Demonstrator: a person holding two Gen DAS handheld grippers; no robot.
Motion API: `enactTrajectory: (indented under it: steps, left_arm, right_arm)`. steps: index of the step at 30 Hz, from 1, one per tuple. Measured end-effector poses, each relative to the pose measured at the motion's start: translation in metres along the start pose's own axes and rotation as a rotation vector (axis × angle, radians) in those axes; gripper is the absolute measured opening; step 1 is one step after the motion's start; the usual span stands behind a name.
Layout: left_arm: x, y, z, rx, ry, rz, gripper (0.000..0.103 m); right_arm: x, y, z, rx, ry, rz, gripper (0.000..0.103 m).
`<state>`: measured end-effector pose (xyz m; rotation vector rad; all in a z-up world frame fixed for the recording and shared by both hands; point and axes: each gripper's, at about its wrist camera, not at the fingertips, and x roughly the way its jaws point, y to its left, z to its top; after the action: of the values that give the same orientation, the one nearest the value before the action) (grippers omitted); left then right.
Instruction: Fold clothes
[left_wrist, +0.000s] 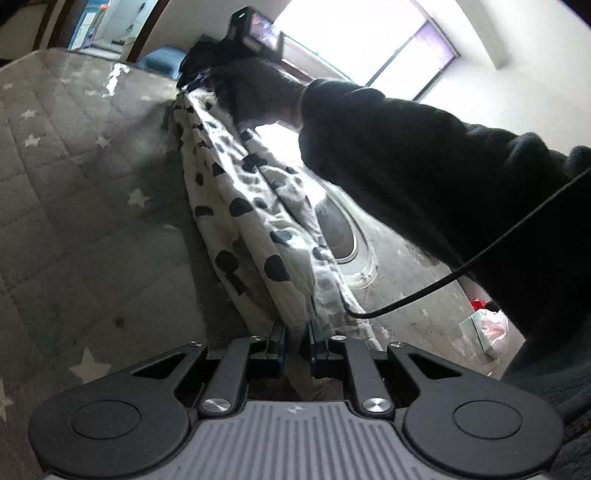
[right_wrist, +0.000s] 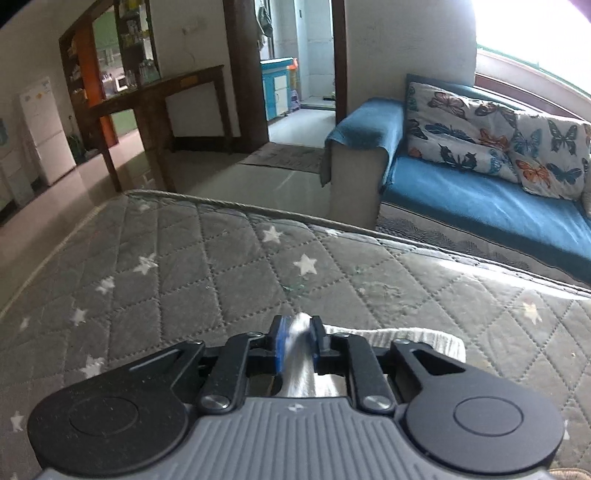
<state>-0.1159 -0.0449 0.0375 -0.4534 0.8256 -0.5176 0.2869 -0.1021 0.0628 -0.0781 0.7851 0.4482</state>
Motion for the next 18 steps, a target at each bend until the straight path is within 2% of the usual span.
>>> enactTrajectory:
  steps: [9, 15, 18]
  left_arm:
    - [-0.001, 0.000, 0.000, 0.003, 0.001, 0.013, 0.014]
    - [-0.002, 0.001, -0.002, -0.010, -0.004, 0.025, 0.013]
    - [-0.003, 0.002, -0.002, -0.020, 0.001, 0.034, 0.014]
  right_arm:
    - [-0.047, -0.010, 0.003, -0.070, 0.021, 0.050, 0.016]
    - [-0.071, -0.013, -0.017, -0.190, 0.102, 0.046, 0.015]
    - [-0.060, -0.001, -0.026, -0.229, 0.139, 0.046, 0.015]
